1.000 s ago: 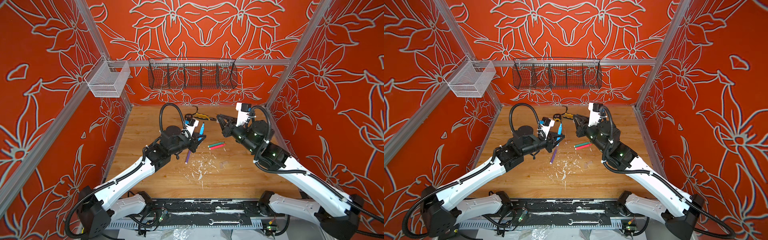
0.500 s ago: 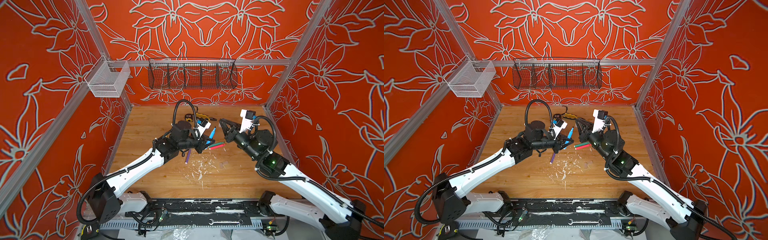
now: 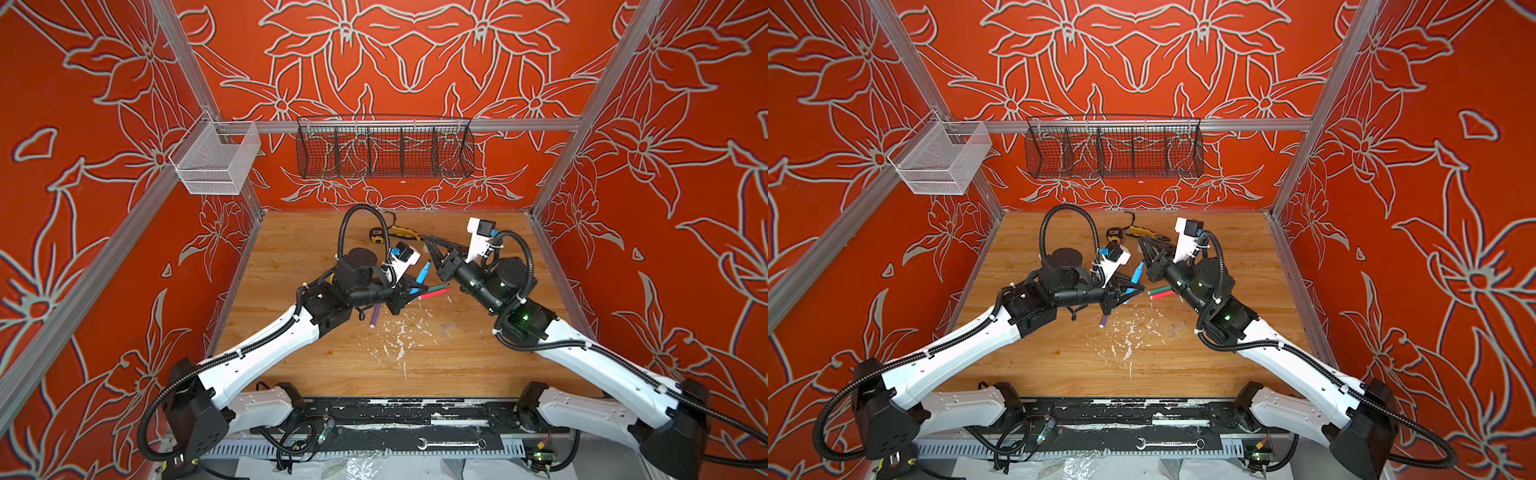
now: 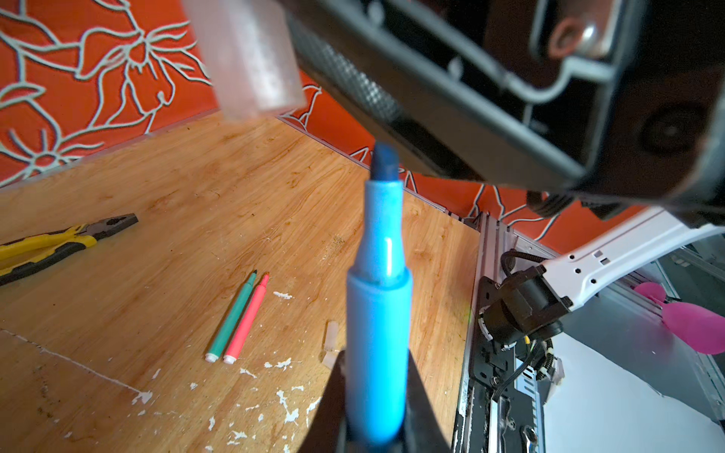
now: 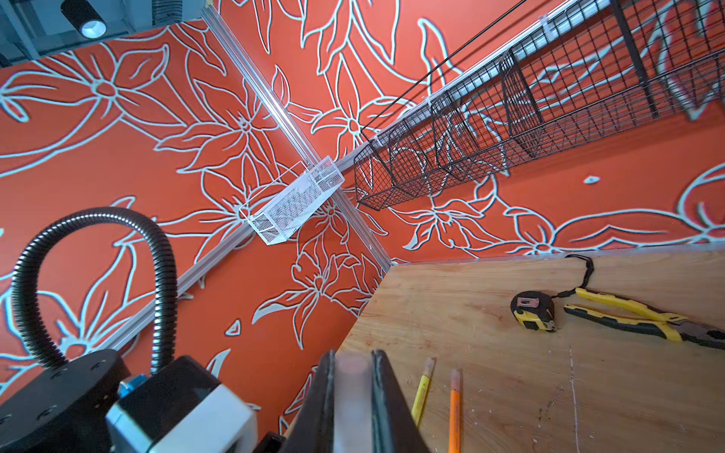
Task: Insert the pens into the pen caps
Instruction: 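Lower the cap onto the blue marker tip with the right gripper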
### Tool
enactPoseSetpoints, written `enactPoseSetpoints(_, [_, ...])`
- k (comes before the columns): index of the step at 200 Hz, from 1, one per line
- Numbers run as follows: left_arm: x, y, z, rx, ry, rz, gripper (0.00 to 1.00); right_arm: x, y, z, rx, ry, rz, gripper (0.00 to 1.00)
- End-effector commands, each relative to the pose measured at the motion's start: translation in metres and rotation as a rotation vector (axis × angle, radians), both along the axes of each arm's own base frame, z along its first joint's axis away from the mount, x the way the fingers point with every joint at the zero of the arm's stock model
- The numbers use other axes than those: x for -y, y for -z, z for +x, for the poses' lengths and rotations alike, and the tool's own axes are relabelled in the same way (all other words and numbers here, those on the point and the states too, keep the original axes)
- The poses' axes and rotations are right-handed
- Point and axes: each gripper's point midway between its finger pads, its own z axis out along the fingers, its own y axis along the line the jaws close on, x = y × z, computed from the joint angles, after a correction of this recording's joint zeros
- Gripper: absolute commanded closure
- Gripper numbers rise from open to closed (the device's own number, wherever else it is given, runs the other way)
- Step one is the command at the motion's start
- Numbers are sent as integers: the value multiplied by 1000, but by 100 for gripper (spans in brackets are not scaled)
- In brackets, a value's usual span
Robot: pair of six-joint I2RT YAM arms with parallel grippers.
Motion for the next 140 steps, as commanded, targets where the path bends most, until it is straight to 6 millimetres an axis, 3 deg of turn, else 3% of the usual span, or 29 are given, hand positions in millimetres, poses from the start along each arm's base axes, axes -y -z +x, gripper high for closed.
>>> enactPoseSetpoints(1, [-3,-10,0,46,-15,-11,100,-2,-9,-6,18,-32,47,100])
enactPoseSetpoints(78, [-12,-12,6,71,-84,-19,100,2,-5,-11,12,-36,50,100])
enactPoseSetpoints(140, [-14,-11,9,73,-104,-17,100,-8,-7,-19,16,-111,58,100])
